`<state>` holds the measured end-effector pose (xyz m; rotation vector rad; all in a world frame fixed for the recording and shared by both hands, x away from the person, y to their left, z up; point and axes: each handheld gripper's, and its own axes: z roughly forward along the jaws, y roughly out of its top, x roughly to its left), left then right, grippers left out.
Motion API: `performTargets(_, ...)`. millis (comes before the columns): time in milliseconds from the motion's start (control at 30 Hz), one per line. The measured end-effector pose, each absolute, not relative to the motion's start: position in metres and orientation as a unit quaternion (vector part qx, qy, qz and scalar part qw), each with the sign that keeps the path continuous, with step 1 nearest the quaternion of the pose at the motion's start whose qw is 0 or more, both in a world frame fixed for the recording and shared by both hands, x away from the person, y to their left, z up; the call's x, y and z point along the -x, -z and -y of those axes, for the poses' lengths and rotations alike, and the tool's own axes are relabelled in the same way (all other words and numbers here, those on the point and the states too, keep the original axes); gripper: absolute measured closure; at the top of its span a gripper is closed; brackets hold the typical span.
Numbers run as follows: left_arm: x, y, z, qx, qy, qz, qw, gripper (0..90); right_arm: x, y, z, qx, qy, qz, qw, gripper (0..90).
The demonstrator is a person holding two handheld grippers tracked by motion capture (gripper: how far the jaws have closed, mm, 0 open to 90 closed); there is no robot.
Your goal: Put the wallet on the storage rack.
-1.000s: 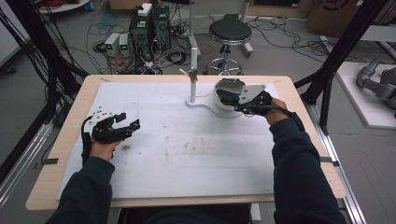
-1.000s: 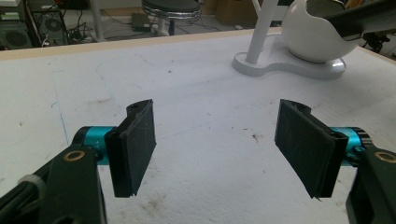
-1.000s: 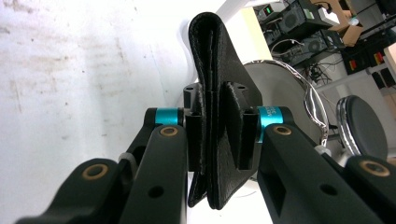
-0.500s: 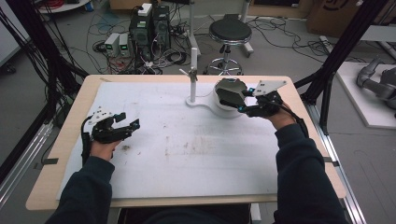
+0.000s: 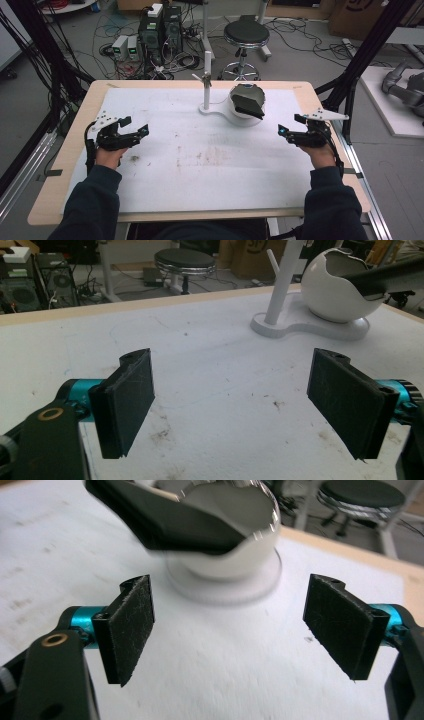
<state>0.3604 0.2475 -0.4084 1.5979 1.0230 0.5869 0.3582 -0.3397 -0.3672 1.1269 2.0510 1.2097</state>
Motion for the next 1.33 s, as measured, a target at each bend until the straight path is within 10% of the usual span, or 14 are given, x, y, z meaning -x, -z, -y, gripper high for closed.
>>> performTargets(1333,-0.357,0.407,-0.245,-0.679,-0.250,-0.421,0.547,19.0,-0.339,0.397,0.335,-0.422,-0.424,-0.754,0.271,20.8)
